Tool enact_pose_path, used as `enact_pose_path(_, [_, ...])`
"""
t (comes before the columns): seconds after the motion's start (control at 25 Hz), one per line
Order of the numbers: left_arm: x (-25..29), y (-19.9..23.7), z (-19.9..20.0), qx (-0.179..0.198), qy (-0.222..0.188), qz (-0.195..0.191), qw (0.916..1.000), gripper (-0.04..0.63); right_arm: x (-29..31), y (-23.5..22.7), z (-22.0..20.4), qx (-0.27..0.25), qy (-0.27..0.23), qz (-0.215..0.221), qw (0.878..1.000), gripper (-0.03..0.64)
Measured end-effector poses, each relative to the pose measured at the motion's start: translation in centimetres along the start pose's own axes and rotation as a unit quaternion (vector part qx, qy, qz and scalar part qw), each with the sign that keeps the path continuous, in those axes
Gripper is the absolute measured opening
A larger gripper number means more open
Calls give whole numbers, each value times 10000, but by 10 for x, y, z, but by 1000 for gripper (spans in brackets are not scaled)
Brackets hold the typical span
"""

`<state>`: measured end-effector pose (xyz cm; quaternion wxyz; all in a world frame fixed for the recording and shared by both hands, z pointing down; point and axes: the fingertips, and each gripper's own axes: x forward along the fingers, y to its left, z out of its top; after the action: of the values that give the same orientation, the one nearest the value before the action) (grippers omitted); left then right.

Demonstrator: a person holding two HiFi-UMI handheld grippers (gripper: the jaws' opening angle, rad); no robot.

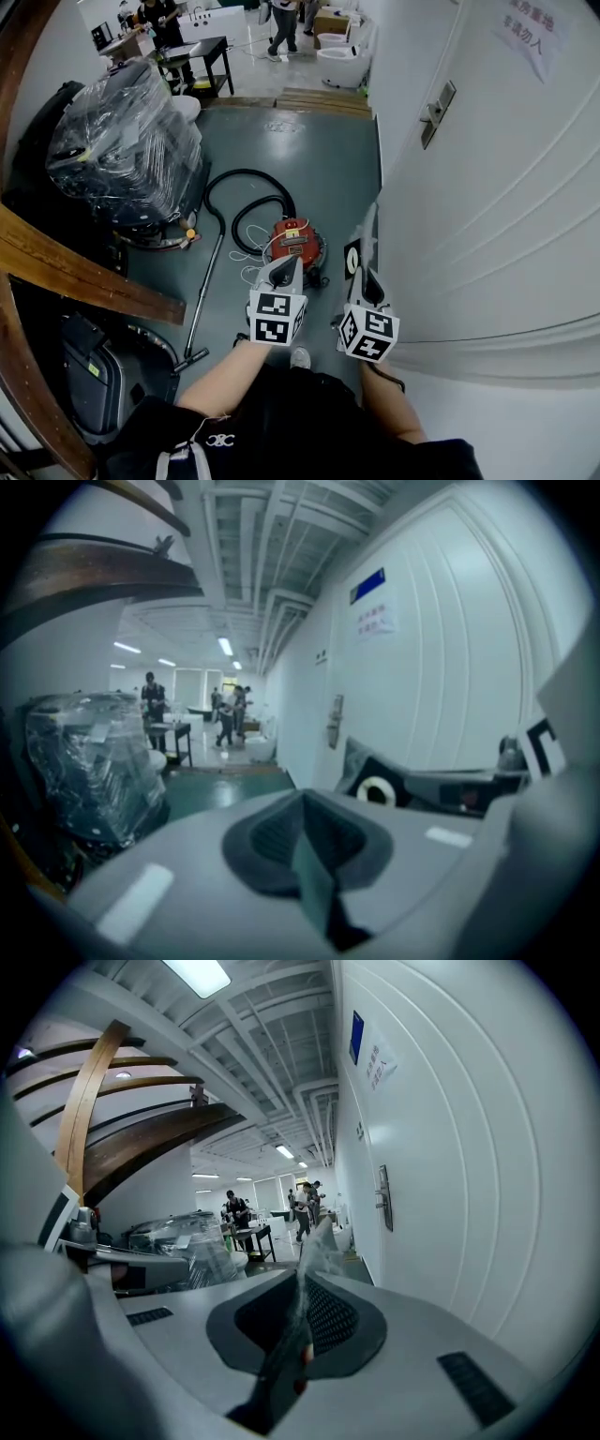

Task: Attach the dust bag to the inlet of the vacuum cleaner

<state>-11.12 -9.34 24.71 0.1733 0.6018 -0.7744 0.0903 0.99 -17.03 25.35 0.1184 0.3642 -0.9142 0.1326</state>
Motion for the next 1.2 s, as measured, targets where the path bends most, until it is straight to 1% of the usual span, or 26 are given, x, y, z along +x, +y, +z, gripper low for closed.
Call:
enact_pose_path(0.28, [16, 5, 0, 86, 82, -262, 9996, -3, 15, 4, -9, 163, 156, -170, 9996, 17])
enact_pose_path(0.52, [34, 22, 2, 241, 139, -773, 9966, -3, 33, 19, -6, 240, 110, -540, 9982, 17])
enact_pose_path(0.64, [46, 38, 5, 337, 145, -1041, 9939, -3, 47, 25, -3, 287, 59, -803, 9963, 17])
enact_pose_path(0.8, [56, 65, 6, 472, 247, -1349, 9894, -3, 58, 36, -11, 519, 142, -1268, 9905, 17])
enact_pose_path(1.0, [76, 105, 12, 393, 277, -1713, 9840, -3, 76, 57, -13, 706, 109, -1837, 9804, 17])
enact_pose_path(1.2, [90, 116, 0, 476, 460, -2026, 9770, -3, 80, 60, -23, 847, 106, -2377, 9676, 17])
